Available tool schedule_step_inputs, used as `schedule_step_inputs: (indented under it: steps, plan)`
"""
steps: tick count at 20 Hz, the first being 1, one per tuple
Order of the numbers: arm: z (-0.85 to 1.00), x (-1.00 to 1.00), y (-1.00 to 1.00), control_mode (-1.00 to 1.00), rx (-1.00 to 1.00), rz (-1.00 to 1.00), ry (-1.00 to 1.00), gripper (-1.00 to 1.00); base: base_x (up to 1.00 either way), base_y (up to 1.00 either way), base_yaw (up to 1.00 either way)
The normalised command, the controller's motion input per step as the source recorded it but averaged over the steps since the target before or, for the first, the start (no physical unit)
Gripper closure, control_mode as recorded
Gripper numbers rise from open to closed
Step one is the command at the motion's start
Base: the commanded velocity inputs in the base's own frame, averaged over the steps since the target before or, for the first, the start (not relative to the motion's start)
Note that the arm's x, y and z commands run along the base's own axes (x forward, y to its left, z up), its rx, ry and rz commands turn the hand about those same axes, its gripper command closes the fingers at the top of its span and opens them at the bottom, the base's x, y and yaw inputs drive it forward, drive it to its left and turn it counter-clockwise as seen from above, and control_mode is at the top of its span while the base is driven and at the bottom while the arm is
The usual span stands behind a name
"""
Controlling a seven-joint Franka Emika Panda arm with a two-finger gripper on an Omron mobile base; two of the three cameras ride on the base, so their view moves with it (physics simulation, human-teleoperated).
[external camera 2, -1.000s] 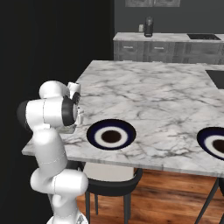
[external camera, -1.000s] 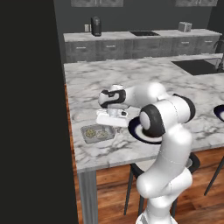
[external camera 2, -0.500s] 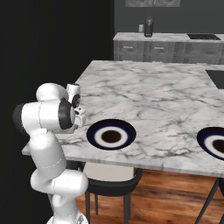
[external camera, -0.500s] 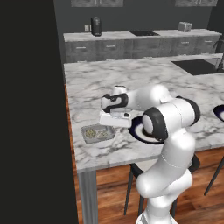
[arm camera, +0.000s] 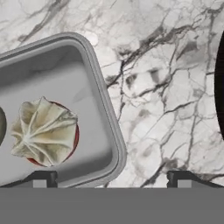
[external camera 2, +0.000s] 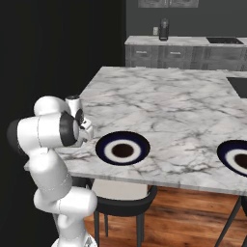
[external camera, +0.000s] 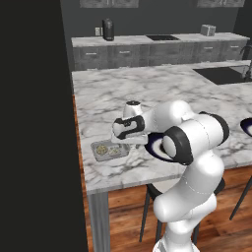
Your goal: Place two dumplings into each of the tupperware containers and then place the containers in the fridge.
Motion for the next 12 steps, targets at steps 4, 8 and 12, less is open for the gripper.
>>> schedule_step_inputs:
  steps: [4,8,12]
  plan:
    - [-0.19,0.33,-0.22,-1.00,0.07,0.01,0.00,-1.00,0.00,0.00,0.00]
    - [-0.15,0.28,-0.03,-1.00,0.03,0.01,0.00,-1.00,0.00,0.00,0.00]
    - [-0.20,0.14,0.08,-1.00,0.00,0.01,0.00,-1.00,0.00,0.00,0.00]
